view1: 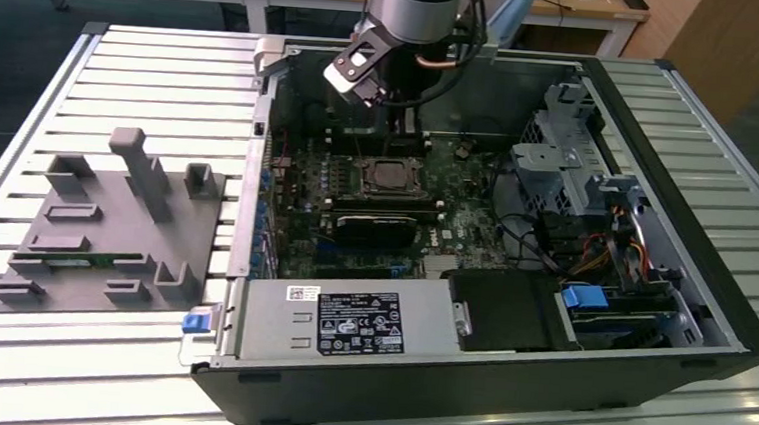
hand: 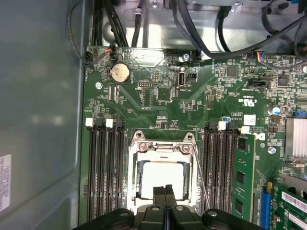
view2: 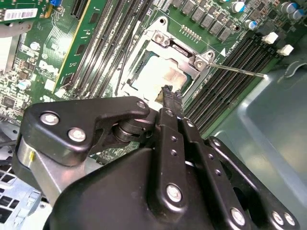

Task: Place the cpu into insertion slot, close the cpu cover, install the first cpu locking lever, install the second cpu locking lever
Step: 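Install the first cpu locking lever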

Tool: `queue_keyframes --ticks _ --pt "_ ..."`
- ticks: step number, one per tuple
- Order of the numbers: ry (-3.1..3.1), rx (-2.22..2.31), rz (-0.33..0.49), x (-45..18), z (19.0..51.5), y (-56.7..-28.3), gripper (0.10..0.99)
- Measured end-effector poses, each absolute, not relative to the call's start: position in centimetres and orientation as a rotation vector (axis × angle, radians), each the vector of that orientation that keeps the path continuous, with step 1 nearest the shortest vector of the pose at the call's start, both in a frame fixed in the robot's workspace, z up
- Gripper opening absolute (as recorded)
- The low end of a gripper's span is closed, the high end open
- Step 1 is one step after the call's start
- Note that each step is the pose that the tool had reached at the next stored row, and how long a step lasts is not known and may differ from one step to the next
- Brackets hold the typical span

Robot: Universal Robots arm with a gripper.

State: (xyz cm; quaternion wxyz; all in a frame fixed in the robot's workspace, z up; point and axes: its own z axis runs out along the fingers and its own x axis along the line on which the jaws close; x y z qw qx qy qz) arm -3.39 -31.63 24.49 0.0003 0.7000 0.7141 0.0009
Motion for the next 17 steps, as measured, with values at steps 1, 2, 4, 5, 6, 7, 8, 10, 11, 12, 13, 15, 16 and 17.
queue_keyframes --ticks 1,2,4,5,6,7,8,10,11,12,13,15,16,17 --pt "2.243 2.199 0.003 -3.39 24.66 -31.63 0.106" --pt "2.243 2.199 0.003 -3.39 24.84 -31.63 0.106" --pt "2.243 2.199 0.003 -3.39 25.18 -31.63 0.106" --pt "2.243 2.199 0.002 -3.39 25.29 -31.63 0.106" --pt "2.243 2.199 0.003 -3.39 25.31 -31.63 0.106" --pt "2.244 2.198 0.003 -3.39 25.31 -31.63 0.106" --pt "2.247 2.195 0.003 -3.38 25.3 -31.62 0.106" --pt "2.269 2.172 0.003 -3.39 25.31 -31.63 0.106" --pt "2.286 2.154 0.003 -3.39 25.31 -31.63 0.106" --pt "2.302 2.137 0.003 -3.39 25.31 -31.63 0.106" --pt "2.317 2.121 0.003 -3.39 25.31 -31.63 0.106" --pt "2.348 2.087 0.003 -3.39 25.31 -31.63 0.106" --pt "2.362 2.071 0.003 -3.39 25.31 -31.63 0.106" --pt "2.374 2.057 0.003 -3.39 25.31 -31.63 0.106"
